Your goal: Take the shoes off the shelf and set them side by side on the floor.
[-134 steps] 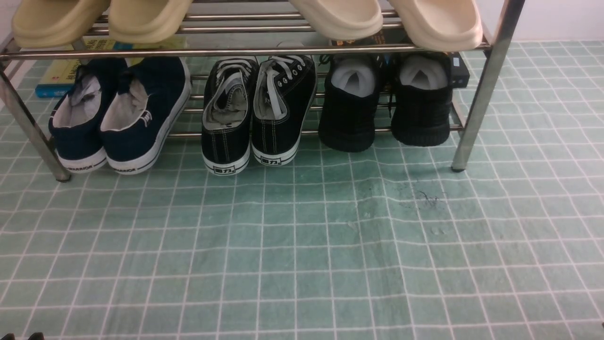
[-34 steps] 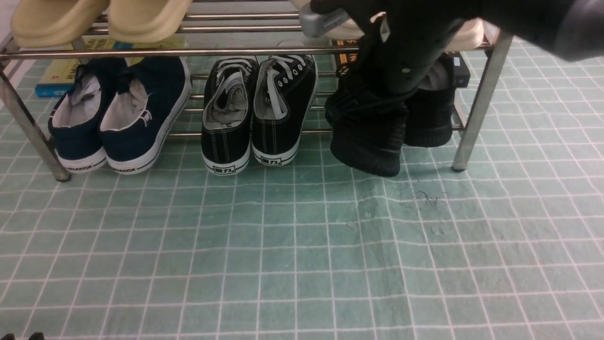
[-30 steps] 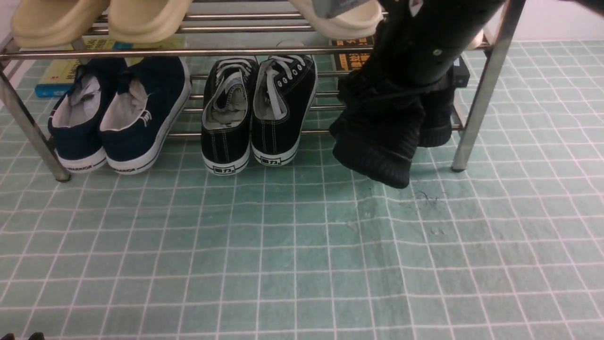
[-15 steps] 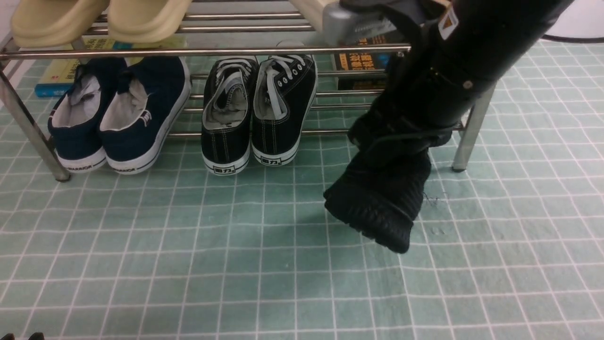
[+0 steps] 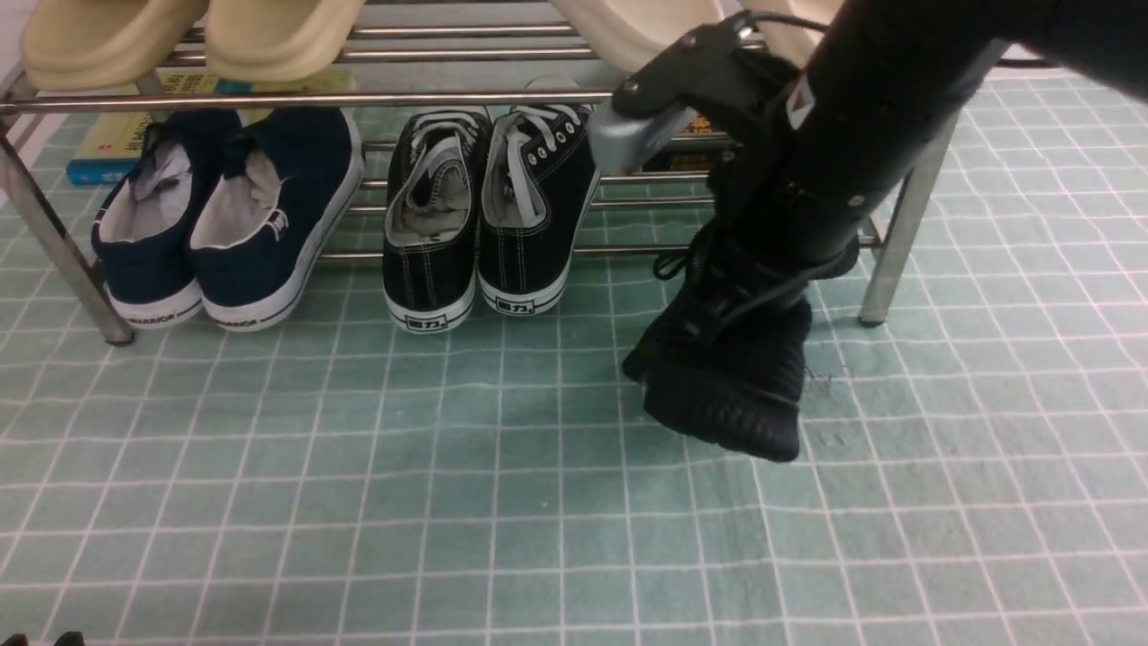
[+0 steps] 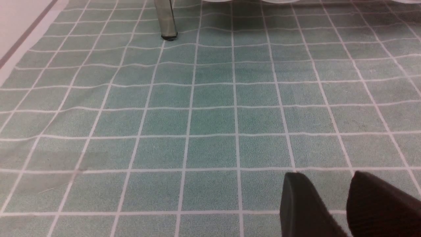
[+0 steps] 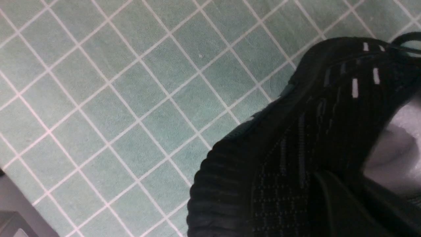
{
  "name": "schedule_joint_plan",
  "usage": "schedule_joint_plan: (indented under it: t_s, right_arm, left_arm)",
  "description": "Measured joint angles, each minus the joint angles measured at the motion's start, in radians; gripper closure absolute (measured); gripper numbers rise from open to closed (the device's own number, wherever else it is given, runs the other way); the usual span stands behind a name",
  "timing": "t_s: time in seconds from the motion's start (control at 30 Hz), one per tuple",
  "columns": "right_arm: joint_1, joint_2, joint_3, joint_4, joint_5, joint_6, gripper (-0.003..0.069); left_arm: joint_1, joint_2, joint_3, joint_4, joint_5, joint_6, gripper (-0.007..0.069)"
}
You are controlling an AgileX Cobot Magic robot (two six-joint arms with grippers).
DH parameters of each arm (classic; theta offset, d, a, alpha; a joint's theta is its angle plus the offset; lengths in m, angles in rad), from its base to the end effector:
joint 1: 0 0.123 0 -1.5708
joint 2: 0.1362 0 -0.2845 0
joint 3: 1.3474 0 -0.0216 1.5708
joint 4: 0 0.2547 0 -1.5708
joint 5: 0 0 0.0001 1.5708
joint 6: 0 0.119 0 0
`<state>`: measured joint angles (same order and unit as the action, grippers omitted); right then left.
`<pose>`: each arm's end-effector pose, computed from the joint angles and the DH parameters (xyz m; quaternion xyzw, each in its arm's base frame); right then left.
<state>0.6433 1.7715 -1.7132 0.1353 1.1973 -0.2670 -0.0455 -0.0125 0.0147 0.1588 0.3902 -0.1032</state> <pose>0.3067 0.2486 0.3119 -0.4193 0.8832 0.1027 0.1834 0.0833 0.0034 0.1660 0.0181 0.8047 0.0237 0.5929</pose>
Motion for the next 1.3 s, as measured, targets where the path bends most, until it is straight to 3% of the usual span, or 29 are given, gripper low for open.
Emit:
schedule_joint_plan:
  t_s: [0.93, 1.1, 1.3]
  right_arm:
    - [0.007, 0.097, -0.093, 0.009, 0.017, -0.034, 0.0629]
    - [0.007, 0.139, -0.093, 0.093, 0.043, -0.029, 0.0627]
    - [0.007, 0.148, -0.051, 0.225, 0.042, 0.080, 0.0604]
  left_arm:
    - [0.000, 0.000, 0.000, 0.000, 0.000, 0.000, 0.0382]
    - [0.000, 0.000, 0.000, 0.000, 0.000, 0.000, 0.0382]
    - [0.000, 0.000, 0.000, 0.000, 0.000, 0.000, 0.0382]
